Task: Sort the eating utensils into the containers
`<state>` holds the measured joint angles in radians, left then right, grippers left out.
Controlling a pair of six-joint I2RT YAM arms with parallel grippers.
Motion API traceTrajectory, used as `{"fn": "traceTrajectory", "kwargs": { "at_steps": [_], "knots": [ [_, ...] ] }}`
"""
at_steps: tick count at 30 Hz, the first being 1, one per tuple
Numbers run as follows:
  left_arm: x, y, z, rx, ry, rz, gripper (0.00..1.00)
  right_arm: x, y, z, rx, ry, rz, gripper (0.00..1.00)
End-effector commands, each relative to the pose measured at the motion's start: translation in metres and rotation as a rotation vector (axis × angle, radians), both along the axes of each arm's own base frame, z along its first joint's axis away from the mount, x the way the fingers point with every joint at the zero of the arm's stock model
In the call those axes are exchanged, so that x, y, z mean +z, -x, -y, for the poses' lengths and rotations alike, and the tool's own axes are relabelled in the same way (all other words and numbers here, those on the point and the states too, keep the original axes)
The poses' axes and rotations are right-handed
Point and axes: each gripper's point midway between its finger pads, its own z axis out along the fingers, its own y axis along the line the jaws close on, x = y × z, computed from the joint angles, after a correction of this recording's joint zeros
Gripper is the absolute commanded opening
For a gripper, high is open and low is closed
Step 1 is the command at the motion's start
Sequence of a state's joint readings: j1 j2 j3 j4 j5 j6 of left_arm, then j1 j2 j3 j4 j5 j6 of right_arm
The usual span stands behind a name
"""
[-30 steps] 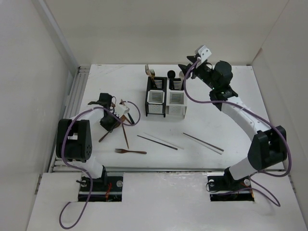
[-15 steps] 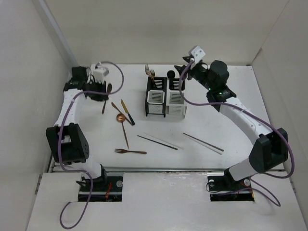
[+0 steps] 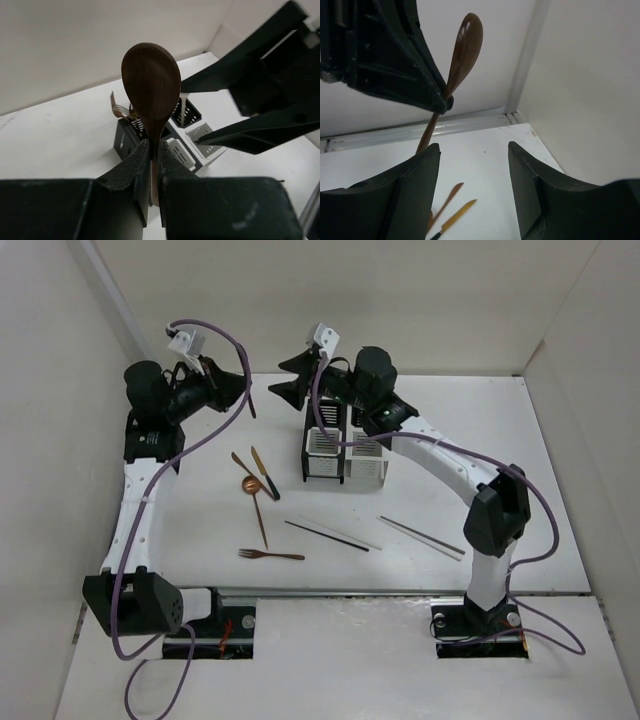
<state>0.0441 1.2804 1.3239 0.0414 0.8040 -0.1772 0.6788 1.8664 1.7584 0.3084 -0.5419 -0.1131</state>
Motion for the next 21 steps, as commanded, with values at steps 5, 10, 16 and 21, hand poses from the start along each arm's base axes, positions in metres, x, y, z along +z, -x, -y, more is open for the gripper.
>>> {"fn": "traceTrajectory", "kwargs": {
  "at_steps": [5,10,16,21],
  "knots": [
    [0.033,0.025,0.021,-0.072,0.065,0.137,0.0,0.026,0.035,-0.028,0.183,-0.104,-0.022,0.55],
    [0.033,0.026,0.023,-0.07,0.058,0.157,0.0,0.012,0.044,-0.039,0.258,-0.089,-0.066,0.51],
    [0.024,0.029,0.031,-0.1,0.045,0.15,0.0,0.013,0.047,-0.047,0.248,-0.106,-0.092,0.46],
    [0.022,0.034,0.036,-0.123,0.045,0.149,0.0,0.006,0.038,-0.048,0.206,-0.11,-0.121,0.25]
  ]
}}
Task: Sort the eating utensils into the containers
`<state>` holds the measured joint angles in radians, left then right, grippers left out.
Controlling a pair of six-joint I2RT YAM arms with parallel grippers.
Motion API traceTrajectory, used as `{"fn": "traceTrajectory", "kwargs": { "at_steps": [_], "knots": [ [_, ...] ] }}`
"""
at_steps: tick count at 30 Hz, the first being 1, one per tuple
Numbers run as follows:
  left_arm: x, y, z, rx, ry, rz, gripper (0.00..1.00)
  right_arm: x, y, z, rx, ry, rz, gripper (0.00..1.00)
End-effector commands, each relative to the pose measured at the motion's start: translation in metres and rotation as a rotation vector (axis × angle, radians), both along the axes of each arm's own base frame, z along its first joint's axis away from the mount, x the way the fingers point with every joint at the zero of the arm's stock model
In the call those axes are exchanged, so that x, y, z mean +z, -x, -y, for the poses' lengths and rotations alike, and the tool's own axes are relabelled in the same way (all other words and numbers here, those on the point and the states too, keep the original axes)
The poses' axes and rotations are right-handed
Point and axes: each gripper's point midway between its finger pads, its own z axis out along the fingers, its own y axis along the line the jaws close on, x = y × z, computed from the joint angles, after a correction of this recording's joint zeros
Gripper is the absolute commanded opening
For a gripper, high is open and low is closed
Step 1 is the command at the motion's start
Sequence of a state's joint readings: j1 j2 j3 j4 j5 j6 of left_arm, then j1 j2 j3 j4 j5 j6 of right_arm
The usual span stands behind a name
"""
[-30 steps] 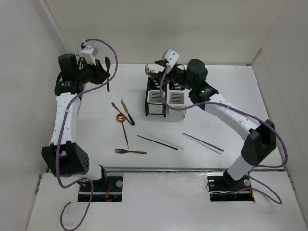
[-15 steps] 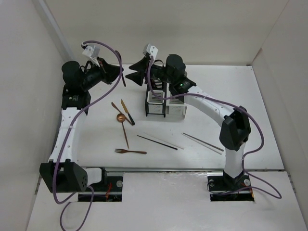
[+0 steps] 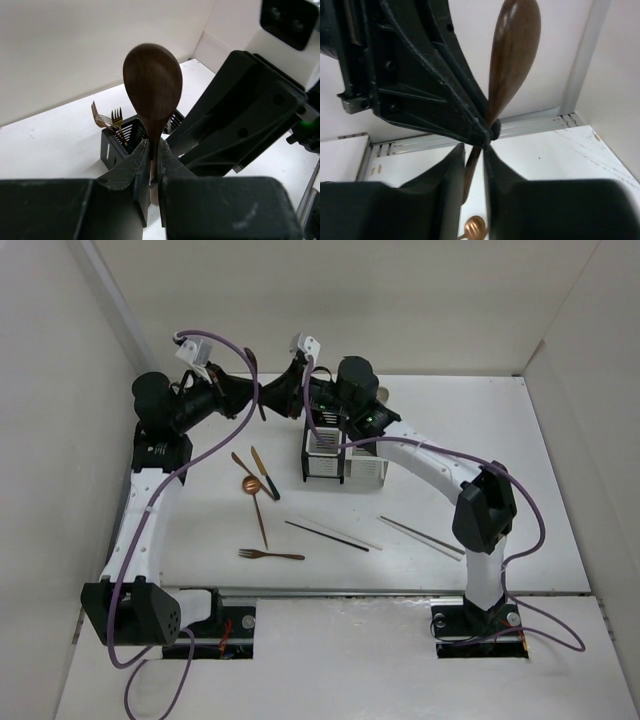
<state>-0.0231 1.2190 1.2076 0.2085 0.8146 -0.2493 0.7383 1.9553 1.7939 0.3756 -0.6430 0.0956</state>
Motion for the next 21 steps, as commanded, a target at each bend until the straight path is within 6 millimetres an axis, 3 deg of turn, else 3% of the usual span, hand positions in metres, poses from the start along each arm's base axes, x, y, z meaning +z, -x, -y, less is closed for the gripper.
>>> {"fn": "traceTrajectory", "kwargs": {
  "at_steps": [1,3,5,8,9,10,11,14,15,16,17,18,21],
  "knots": [
    [0.019,0.015,0.008,-0.043,0.002,0.081,0.0,0.027,0.004,-0.004,0.008,-0.072,0.039,0.2],
    [0.015,0.016,0.011,-0.052,0.002,0.072,0.0,0.021,0.002,-0.005,0.008,-0.065,0.032,0.07],
    [0.013,0.017,0.011,-0.06,-0.007,0.072,0.0,0.022,-0.003,-0.005,-0.016,-0.07,0.028,0.0],
    [0.006,0.02,0.013,-0.077,-0.015,0.045,0.01,0.026,-0.005,-0.002,-0.041,-0.085,0.033,0.0],
    [0.001,0.019,0.014,-0.086,-0.016,0.025,0.15,0.022,-0.004,-0.001,-0.041,-0.079,0.027,0.0],
    [0.001,0.019,0.014,-0.086,-0.016,0.025,0.64,0.027,-0.009,0.006,-0.063,-0.09,0.035,0.0],
    [-0.002,0.021,0.015,-0.097,-0.016,0.013,1.0,0.021,-0.015,0.01,-0.074,-0.082,0.027,0.0],
    [-0.009,0.017,0.014,-0.088,-0.024,-0.009,1.0,0.016,-0.04,0.047,-0.173,-0.075,0.011,0.0],
    [-0.01,0.017,0.011,-0.067,-0.041,-0.002,1.0,0.013,-0.061,0.071,-0.241,-0.075,0.007,0.0],
    [-0.012,0.015,0.009,-0.052,-0.05,-0.005,1.0,-0.011,-0.069,0.085,-0.281,-0.038,-0.021,0.0],
    [-0.015,0.013,0.007,-0.035,-0.06,-0.009,1.0,-0.007,-0.074,0.104,-0.328,-0.031,0.009,0.0],
    [-0.025,0.008,0.002,0.003,-0.077,-0.031,1.0,-0.034,-0.092,0.132,-0.414,0.012,-0.017,0.0],
    [-0.038,0.002,-0.011,0.068,-0.093,-0.053,1.0,-0.053,-0.107,0.173,-0.525,0.093,0.065,0.0]
  ]
}}
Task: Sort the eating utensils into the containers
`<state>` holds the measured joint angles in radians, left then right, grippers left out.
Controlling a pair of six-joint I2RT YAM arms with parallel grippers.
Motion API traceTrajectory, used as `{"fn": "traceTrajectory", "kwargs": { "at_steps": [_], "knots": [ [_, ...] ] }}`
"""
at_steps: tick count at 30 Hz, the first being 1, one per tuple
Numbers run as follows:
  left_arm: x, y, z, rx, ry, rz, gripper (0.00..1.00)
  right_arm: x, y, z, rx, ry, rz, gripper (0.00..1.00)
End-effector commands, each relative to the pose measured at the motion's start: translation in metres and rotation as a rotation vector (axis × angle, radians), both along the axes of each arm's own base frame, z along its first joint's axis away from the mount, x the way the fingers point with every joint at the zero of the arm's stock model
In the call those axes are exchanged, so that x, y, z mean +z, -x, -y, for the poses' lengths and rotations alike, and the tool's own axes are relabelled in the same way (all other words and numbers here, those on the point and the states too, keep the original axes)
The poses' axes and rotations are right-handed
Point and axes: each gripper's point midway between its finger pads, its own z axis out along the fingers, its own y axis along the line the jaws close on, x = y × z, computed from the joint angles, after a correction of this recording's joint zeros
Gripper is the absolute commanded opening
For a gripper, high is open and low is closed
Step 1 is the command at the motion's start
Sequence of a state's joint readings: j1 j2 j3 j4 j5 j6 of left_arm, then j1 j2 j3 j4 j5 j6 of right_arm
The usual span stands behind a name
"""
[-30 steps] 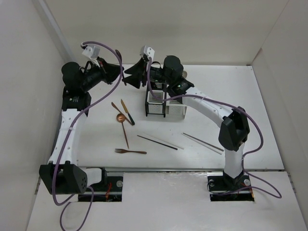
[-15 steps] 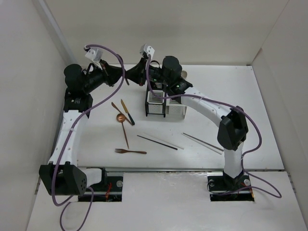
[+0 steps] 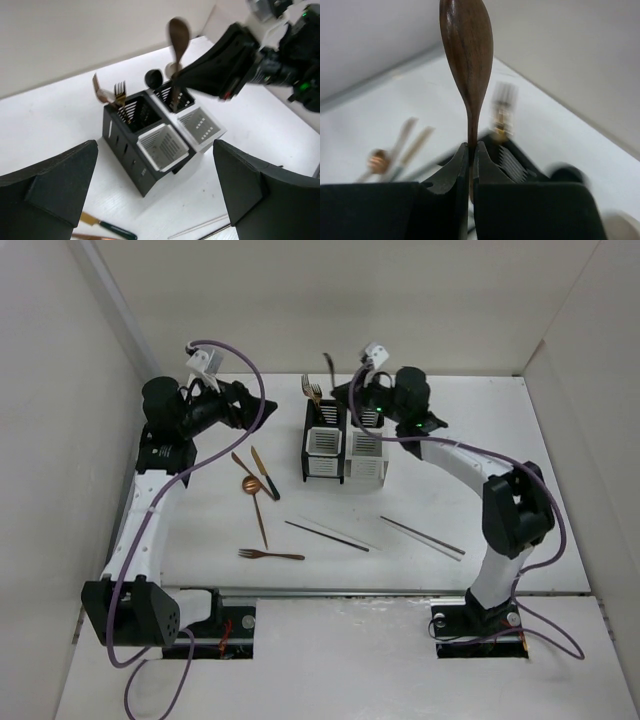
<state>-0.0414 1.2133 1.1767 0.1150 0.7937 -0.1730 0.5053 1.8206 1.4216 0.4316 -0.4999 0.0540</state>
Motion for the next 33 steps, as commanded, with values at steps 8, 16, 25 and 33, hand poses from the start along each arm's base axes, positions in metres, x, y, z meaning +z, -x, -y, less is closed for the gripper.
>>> {"fn": "traceTrajectory", "kwargs": {
  "at_steps": [8,16,25,33],
  "knots": [
    [-0.044,-0.005,-0.027,0.126,-0.104,-0.035,1.0,-0.03,-0.063,0.102,-0.254,0.169,0.188,0.0],
    [-0.073,-0.006,-0.044,0.209,-0.191,-0.09,1.0,-0.062,-0.075,0.1,-0.261,0.187,0.153,0.0],
    [-0.074,-0.008,-0.048,0.227,-0.203,-0.085,1.0,-0.092,-0.07,0.104,-0.267,0.216,0.097,0.31],
    [-0.121,-0.011,-0.066,0.297,-0.298,-0.216,1.0,-0.078,-0.051,0.11,-0.258,0.226,0.131,0.5]
  ]
}}
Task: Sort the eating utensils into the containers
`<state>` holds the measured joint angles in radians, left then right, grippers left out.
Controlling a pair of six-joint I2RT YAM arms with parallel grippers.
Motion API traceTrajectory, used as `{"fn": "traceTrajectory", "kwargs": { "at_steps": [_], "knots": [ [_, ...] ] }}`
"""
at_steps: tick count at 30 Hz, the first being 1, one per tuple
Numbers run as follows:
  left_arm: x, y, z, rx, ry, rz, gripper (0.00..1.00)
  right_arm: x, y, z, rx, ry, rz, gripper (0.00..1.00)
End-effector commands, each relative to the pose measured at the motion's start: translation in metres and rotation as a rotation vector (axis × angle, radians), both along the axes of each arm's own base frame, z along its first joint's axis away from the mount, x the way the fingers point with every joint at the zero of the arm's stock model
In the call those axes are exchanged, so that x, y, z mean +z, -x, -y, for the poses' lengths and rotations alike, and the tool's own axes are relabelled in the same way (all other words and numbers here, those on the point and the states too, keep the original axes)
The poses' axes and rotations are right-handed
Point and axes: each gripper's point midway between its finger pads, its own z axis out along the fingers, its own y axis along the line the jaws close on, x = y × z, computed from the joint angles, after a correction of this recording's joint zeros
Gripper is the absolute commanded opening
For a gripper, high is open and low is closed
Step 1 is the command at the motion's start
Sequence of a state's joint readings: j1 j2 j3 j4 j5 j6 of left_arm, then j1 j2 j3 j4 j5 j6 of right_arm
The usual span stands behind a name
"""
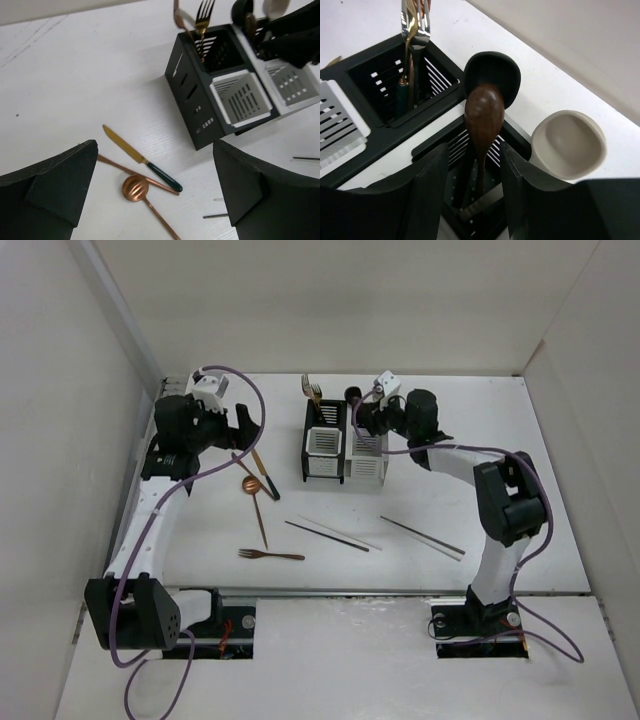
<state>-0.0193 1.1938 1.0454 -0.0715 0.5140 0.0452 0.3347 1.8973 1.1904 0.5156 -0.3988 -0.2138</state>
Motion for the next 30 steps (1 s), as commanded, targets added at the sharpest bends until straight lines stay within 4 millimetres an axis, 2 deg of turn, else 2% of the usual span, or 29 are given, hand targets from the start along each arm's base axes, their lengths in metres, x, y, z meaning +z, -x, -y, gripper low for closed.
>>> {"fn": "traceTrajectory", "kwargs": {
  "at_steps": [1,4,5,6,7,8,9,10,11,13,16,17,18,19,21,23,25,26,28,29,30],
  "knots": [
    [-0.031,0.003,-0.014,0.051,-0.071,-0.074,1.0,0.068,0.008,0.003,0.009,-0.038,0.16,0.5],
    [-0.062,0.011,-0.022,0.055,-0.136,-0.162,0.85,0.101,0.013,0.009,-0.016,-0.056,0.22,0.54],
    [-0.072,0.014,-0.024,0.058,-0.15,-0.197,0.8,0.125,0.023,0.008,-0.018,-0.07,0.257,0.55],
    [-0.085,0.025,-0.027,0.072,-0.173,-0.269,0.74,0.136,0.024,0.012,-0.035,-0.077,0.277,0.55],
    [-0.101,0.032,-0.026,0.061,-0.198,-0.333,0.72,0.15,0.026,0.013,-0.064,-0.082,0.293,0.55],
    [-0.111,0.039,-0.029,0.053,-0.222,-0.377,0.7,0.156,0.031,0.012,-0.073,-0.079,0.283,0.57],
    [-0.124,0.05,-0.029,0.042,-0.234,-0.436,0.69,0.173,0.035,0.018,-0.098,-0.086,0.302,0.57],
    [-0.144,0.067,-0.03,0.038,-0.259,-0.535,0.69,0.179,0.038,0.018,-0.138,-0.081,0.289,0.57],
    [-0.152,0.074,-0.027,0.024,-0.275,-0.576,0.69,0.191,0.039,0.021,-0.17,-0.091,0.308,0.57],
    [-0.152,0.072,-0.031,0.061,-0.274,-0.597,0.69,0.201,0.049,0.026,-0.219,-0.112,0.289,0.57],
    [-0.154,0.067,-0.007,0.035,-0.211,-0.668,0.7,0.221,0.063,0.031,-0.275,-0.147,0.311,0.57],
    [-0.172,0.073,-0.006,0.06,-0.221,-0.768,0.72,0.227,0.065,0.036,-0.312,-0.155,0.32,0.57],
    [-0.172,0.07,-0.001,0.075,-0.203,-0.809,0.74,0.228,0.069,0.036,-0.323,-0.158,0.321,0.57],
    [-0.178,0.073,0.0,0.097,-0.188,-0.868,0.78,0.239,0.076,0.038,-0.333,-0.174,0.339,0.57],
    [-0.185,0.081,0.005,0.119,-0.152,-0.94,0.81,0.246,0.08,0.045,-0.37,-0.182,0.346,0.57],
    [-0.192,0.092,0.007,0.138,-0.13,-1.018,0.83,0.246,0.087,0.048,-0.386,-0.177,0.336,0.58],
    [-0.213,0.116,0.006,0.172,-0.119,-1.141,0.83,0.243,0.089,0.055,-0.417,-0.171,0.328,0.58],
    [-0.22,0.12,0.003,0.195,-0.131,-1.165,0.82,0.247,0.091,0.056,-0.417,-0.177,0.334,0.58],
    [-0.234,0.111,-0.009,0.265,-0.184,-1.151,0.8,0.242,0.097,0.059,-0.432,-0.174,0.328,0.58],
    [-0.236,0.105,-0.01,0.273,-0.191,-1.14,0.79,0.249,0.101,0.062,-0.433,-0.186,0.342,0.58],
    [-0.237,0.1,-0.009,0.282,-0.182,-1.136,0.78,0.246,0.103,0.065,-0.446,-0.182,0.337,0.58]
  ]
}}
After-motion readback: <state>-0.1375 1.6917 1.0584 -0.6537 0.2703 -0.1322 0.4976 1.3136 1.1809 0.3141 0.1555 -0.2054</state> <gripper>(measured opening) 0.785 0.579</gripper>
